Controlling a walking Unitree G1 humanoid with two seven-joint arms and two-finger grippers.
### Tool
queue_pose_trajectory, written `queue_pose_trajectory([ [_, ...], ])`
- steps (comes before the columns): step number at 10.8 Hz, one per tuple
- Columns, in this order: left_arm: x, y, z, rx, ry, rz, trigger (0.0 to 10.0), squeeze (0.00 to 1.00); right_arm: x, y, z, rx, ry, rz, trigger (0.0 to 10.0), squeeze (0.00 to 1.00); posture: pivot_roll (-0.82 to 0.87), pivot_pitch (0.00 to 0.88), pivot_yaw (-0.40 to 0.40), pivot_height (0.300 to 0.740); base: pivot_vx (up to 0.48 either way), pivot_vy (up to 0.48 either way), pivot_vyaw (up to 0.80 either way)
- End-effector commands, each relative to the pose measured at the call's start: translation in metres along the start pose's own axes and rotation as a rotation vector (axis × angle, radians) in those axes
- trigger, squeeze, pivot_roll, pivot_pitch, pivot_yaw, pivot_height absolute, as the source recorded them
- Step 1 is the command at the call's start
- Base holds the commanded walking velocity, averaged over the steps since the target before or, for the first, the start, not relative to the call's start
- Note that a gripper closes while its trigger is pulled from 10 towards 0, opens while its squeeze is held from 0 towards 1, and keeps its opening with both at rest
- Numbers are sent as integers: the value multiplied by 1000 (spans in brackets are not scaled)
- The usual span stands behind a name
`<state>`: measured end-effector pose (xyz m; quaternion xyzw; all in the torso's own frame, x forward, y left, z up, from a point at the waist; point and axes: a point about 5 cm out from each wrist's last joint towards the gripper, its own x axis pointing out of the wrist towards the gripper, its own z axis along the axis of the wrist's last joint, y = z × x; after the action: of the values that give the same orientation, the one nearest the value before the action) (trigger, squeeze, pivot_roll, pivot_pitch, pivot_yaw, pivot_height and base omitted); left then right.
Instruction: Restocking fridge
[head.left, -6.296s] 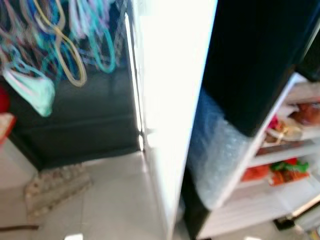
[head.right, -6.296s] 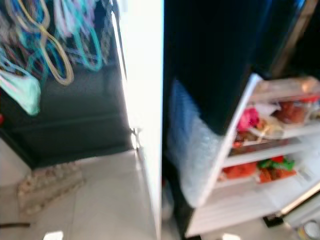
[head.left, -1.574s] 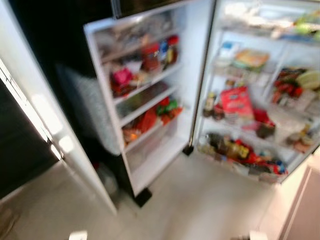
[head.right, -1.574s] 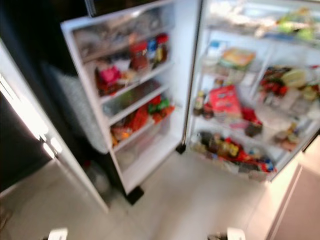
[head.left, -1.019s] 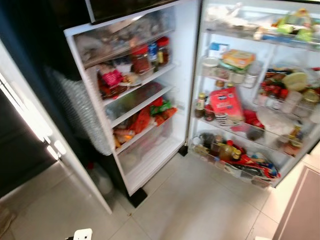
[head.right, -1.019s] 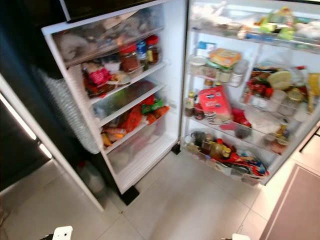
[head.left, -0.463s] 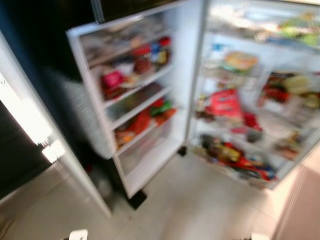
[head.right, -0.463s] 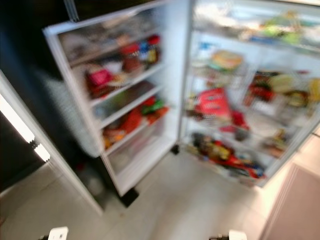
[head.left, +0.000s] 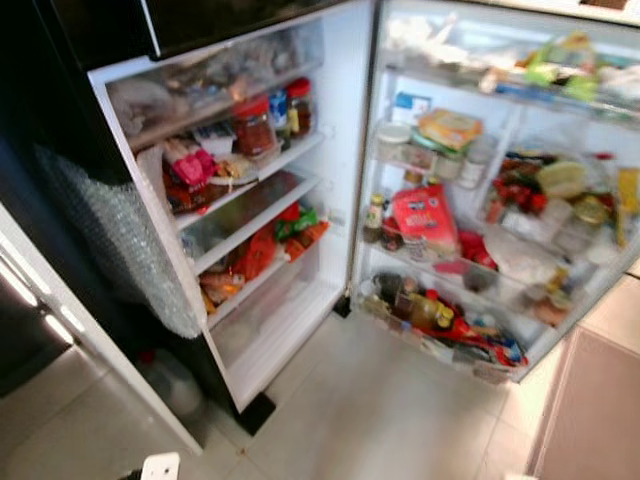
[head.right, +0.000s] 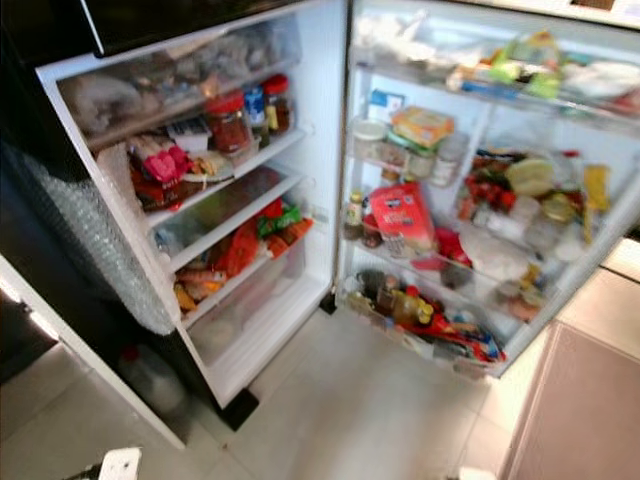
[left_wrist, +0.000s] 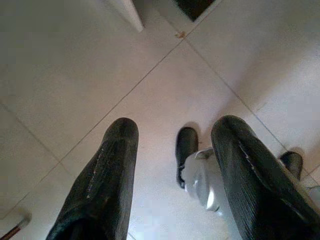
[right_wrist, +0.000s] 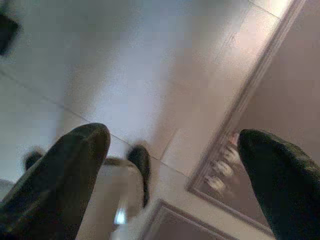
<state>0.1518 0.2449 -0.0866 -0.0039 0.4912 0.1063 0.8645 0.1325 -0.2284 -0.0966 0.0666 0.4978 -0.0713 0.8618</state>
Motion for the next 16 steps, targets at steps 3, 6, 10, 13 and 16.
queue_pose_trajectory([
  [3, 1, -7, 3, 8, 1, -22, 10000, 0, -2, -9, -3, -10, 5, -25, 10000, 0, -21, 0, 11, 740, 0, 0, 0],
  [6, 1, -8, 3, 6, 0, -24, 10000, 0, -2, -9, -3, 10, 3, -31, 10000, 0, -22, 0, 11, 740, 0, 0, 0],
  [10, 1, -8, 3, 9, 4, -25, 10000, 0, -2, -11, -3, -13, 18, -63, 10000, 0, -26, 0, 14, 740, 0, 0, -394],
  [13, 1, -8, 4, 10, 4, -25, 10000, 0, -3, -13, -4, 17, 8, -108, 10000, 0, -34, 0, 18, 740, 0, 0, -783],
  [16, 1, -7, 3, 23, 9, -28, 10000, 0, -5, -21, -2, 82, -66, -265, 10000, 0, -54, 0, 32, 740, 0, 0, -171],
])
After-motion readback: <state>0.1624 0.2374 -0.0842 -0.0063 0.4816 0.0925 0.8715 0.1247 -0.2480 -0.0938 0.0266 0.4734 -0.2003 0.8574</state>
